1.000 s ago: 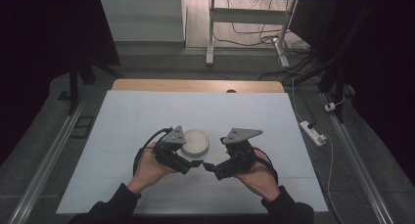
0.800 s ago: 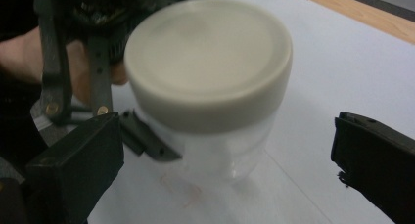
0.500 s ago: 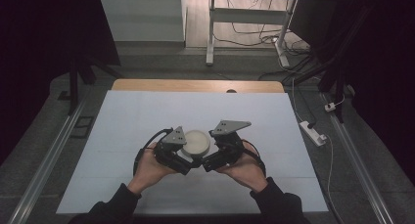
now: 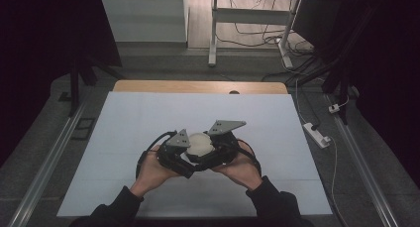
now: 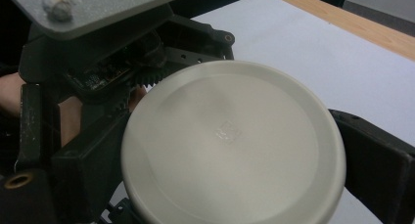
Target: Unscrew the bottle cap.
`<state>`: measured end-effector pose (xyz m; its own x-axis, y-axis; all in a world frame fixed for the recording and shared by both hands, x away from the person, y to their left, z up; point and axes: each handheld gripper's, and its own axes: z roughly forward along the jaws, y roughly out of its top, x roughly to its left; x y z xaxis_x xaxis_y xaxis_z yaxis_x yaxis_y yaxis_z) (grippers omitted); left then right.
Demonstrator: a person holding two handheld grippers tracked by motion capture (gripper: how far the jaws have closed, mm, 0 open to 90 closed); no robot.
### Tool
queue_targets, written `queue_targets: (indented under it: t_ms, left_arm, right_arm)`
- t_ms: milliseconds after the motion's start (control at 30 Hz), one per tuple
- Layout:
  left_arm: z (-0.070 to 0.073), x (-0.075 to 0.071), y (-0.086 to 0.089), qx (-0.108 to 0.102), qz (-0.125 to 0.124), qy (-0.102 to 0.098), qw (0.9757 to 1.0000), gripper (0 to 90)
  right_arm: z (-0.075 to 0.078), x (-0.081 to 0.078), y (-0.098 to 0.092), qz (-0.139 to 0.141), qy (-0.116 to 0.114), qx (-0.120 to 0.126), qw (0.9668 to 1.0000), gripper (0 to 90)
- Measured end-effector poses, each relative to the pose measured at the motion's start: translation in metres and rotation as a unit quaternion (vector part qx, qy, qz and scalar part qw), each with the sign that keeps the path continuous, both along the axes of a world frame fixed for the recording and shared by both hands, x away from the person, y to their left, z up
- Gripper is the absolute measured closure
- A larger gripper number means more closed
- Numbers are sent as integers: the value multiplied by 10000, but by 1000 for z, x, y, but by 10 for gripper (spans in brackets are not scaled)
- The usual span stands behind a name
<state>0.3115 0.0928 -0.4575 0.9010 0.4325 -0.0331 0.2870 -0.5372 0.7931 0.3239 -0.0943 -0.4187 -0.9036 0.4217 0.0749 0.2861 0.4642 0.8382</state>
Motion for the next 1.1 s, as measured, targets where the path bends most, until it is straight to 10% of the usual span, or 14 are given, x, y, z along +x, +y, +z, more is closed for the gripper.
queue_targets:
  t_ms: [400, 533, 867, 1100]
  left_arm:
    - [2, 1, 4, -168, -503, 126, 9985, 74]
    - [0, 2, 5, -118, -1006, 137, 9948, 74]
    - [-2, -1, 2, -64, -1366, 96, 9906, 74]
    - [-1, 0, 5, -125, -1111, 11, 9937, 74]
  right_arm:
    - [3, 3, -6, 569, 16, 98, 9983, 72]
    - [2, 7, -10, 1180, 160, 95, 9928, 71]
    - [-4, 15, -18, 2156, 164, 259, 9760, 68]
    - [1, 12, -15, 1759, 9, 339, 9838, 0]
